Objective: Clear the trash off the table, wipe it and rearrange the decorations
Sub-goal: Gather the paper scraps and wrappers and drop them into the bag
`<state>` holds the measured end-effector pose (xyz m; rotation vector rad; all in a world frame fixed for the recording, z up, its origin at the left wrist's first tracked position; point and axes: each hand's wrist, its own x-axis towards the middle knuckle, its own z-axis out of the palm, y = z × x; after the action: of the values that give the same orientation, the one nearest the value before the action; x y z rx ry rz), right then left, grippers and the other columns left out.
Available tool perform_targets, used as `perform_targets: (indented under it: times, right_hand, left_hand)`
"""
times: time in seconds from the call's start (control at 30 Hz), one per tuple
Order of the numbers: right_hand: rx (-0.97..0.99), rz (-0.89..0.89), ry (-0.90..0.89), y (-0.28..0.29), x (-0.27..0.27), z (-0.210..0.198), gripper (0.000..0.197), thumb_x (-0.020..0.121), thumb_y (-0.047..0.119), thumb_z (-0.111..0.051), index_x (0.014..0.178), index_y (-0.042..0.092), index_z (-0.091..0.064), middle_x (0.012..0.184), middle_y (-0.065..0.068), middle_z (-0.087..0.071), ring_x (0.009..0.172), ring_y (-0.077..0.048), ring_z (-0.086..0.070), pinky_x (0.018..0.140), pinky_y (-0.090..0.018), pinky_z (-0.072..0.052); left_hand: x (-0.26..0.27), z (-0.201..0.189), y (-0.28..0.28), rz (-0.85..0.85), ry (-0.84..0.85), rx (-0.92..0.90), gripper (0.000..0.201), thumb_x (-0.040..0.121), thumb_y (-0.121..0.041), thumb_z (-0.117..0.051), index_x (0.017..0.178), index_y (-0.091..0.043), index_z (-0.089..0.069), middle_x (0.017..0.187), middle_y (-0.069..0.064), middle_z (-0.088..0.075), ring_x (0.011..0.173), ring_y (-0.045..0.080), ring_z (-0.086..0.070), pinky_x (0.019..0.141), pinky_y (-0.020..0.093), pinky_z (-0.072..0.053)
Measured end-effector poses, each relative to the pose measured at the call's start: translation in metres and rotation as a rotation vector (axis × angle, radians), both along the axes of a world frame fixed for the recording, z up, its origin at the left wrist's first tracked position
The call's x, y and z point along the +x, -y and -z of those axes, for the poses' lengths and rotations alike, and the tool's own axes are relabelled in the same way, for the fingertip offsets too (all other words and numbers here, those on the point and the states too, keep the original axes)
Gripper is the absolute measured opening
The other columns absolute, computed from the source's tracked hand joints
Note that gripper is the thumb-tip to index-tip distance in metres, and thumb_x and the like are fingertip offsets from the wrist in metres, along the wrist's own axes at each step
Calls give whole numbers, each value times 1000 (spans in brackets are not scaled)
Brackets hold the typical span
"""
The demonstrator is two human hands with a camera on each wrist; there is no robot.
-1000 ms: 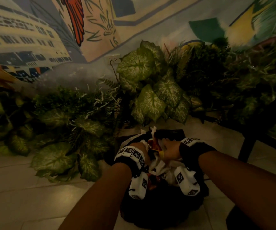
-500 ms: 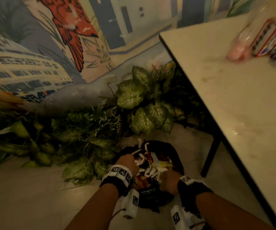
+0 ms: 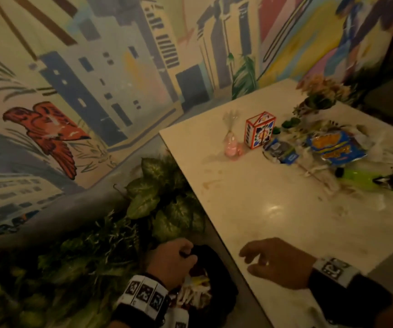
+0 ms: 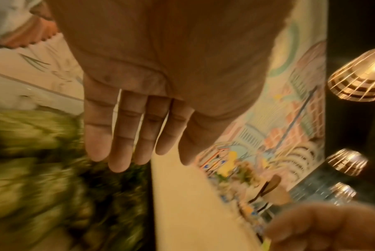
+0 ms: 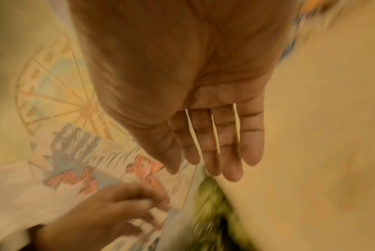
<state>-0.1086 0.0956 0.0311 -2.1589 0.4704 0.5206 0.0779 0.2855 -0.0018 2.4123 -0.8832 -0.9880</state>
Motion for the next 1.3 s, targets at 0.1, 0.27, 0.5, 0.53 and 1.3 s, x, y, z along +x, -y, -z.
perform_targets:
  times: [0.1, 0.27, 0.5, 0.53, 1.3]
  right_hand:
    - [-123, 50, 11, 84, -34, -11, 26, 86, 39, -62, 112, 39, -57, 103, 24, -60, 82, -1, -61, 69, -8, -45]
    - [-237, 103, -18, 213, -83, -20, 21, 84, 37, -65, 102, 41, -56, 100, 19, -63, 79, -2, -61, 67, -10, -44]
    - [-310, 141, -54, 336, -114, -28, 28, 85, 34, -66, 112, 28, -61, 104, 12, -61, 82, 4, -55, 69, -10, -44]
    - [-301, 159, -52, 347, -113, -27, 29, 85, 33, -65, 114, 27, -60, 105, 11, -61, 84, 1, -57, 73, -13, -45]
    - [-414, 434, -32, 492, -40, 13, 72, 69, 28, -81, 132, 14, -50, 138, -12, -49, 124, -30, -47, 103, -37, -39]
  left_hand:
    - [-19, -16, 56, -35, 24, -84, 30, 89, -27, -63, 118, -21, -59, 112, -8, -62, 104, 8, -58, 93, 22, -48]
    - [-59, -25, 154, -96, 131, -133, 23, 87, -29, -66, 108, -22, -63, 102, -9, -62, 80, 6, -58, 76, 19, -46]
    - [-96, -24, 261, -129, 99, -82, 25, 87, -32, -66, 109, -21, -63, 103, -8, -61, 84, 10, -57, 75, 19, -40]
    - [-97, -22, 272, -129, 100, -62, 26, 87, -33, -66, 110, -22, -63, 103, -9, -60, 84, 10, -56, 75, 19, -40]
    - [-35, 43, 480, -769, -78, 120, 110, 62, -57, -78, 143, -11, -22, 147, 15, -23, 133, 37, -33, 104, 51, -39]
